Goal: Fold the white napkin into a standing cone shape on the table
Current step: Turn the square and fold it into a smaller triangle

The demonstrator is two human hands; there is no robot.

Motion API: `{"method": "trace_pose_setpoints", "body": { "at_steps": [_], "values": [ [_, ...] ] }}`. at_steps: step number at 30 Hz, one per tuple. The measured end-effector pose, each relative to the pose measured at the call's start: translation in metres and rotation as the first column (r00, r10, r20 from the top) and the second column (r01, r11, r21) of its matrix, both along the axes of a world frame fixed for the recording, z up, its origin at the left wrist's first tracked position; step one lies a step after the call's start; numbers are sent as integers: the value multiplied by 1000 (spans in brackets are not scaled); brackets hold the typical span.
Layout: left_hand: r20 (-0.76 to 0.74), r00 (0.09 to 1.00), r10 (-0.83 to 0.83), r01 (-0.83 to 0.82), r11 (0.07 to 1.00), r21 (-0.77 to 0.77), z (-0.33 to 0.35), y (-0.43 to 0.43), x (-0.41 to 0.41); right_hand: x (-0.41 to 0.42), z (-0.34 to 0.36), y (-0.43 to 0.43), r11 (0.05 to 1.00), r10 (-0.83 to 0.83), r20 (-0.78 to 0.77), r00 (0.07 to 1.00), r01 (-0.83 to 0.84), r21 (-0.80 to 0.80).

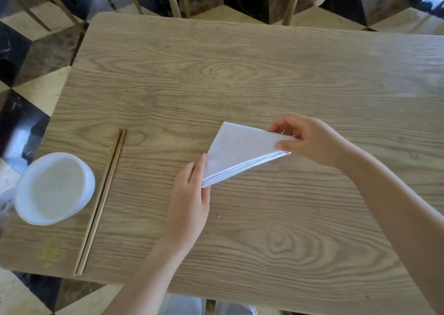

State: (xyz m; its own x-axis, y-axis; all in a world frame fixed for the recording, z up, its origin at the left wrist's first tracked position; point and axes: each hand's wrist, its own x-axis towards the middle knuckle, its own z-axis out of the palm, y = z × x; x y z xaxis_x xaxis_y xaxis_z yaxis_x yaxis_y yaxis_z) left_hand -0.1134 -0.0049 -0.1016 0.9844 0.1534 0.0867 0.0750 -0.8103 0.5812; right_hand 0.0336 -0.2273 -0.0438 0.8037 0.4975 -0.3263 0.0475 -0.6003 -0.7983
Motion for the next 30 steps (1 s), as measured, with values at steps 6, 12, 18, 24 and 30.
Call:
{"method": "trace_pose_setpoints", "body": {
  "at_steps": [6,12,18,24,30],
  "values": [
    [-29,999,39,-32,975,220,-7,-9,-3,-11,-25,0,995,-53,130,990,64,-79],
    [-48,996,81,-65,959,275,-6,-12,-1,-19,-29,0,979,-204,216,955,205,22],
    [-84,990,111,-96,982,165,3,-7,5,-19,-30,3,978,-207,223,952,197,68],
    [-118,985,125,-119,991,56,5,-2,9,-19,-34,-14,994,84,249,965,-64,-89],
    [-83,992,99,-91,991,97,4,-2,6,-25,-40,-13,988,90,470,878,-18,-156]
  ]
}}
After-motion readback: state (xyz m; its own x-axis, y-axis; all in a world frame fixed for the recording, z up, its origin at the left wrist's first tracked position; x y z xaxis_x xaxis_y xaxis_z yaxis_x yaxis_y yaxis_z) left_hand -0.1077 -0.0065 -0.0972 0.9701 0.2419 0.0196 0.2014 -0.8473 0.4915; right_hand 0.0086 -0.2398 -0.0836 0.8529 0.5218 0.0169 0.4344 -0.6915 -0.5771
